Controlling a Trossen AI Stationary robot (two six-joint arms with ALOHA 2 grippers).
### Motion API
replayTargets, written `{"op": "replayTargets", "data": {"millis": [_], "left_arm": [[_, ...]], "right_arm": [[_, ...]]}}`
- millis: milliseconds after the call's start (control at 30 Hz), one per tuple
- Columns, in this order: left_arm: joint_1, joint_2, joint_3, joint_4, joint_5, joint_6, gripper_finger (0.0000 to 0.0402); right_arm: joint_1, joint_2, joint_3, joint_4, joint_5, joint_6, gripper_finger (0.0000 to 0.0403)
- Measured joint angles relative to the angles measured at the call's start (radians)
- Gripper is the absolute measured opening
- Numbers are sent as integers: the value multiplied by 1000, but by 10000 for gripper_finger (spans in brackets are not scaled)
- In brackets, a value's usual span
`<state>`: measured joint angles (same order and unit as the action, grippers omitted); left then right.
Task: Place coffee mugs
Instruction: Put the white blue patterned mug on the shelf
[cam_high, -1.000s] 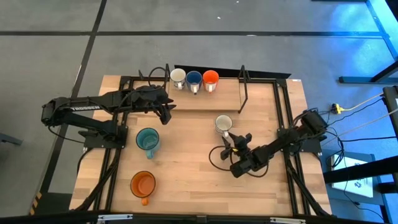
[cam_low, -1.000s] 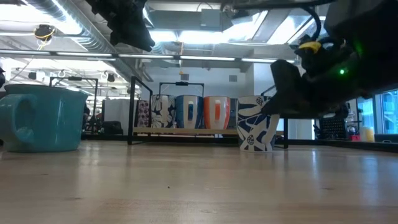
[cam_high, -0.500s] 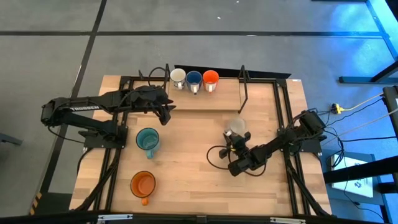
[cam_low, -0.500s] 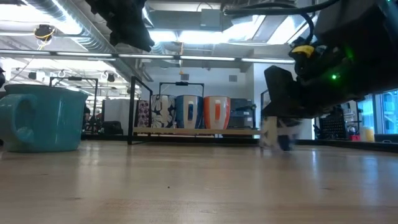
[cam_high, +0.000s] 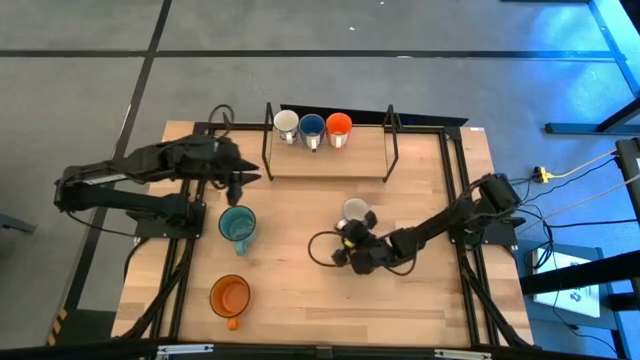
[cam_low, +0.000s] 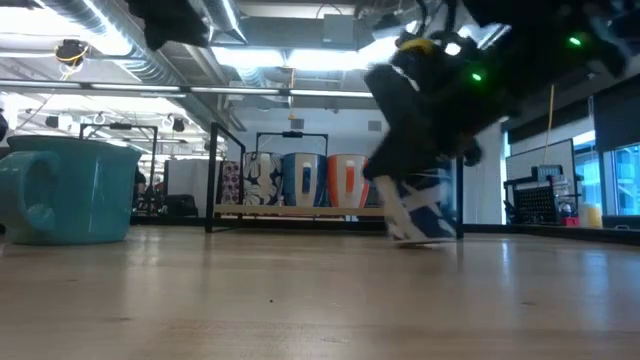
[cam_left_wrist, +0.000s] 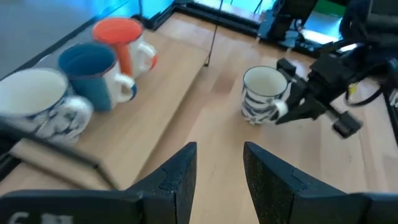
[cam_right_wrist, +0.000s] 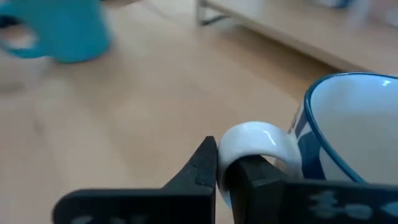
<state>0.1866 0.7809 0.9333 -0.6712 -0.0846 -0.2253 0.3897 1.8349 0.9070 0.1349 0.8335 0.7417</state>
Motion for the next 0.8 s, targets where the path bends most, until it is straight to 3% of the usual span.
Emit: {"op": "replayTargets", "data": {"millis": [200,400,567,800], "left_arm": [[0,-90,0,-89,-2,26,126],[0,-122,0,-120,-2,26,126],[0,-122,0,-122,-2,24,126],[0,-121,0,-122,11,-3,126]], "right_arm": [[-102,12,0,272,-277,-227,1],[-188,30,4,357,-641,-328,1],[-203,39,2,364,-688,-458,1],[-204,40,2,331,-696,-476,32]]}}
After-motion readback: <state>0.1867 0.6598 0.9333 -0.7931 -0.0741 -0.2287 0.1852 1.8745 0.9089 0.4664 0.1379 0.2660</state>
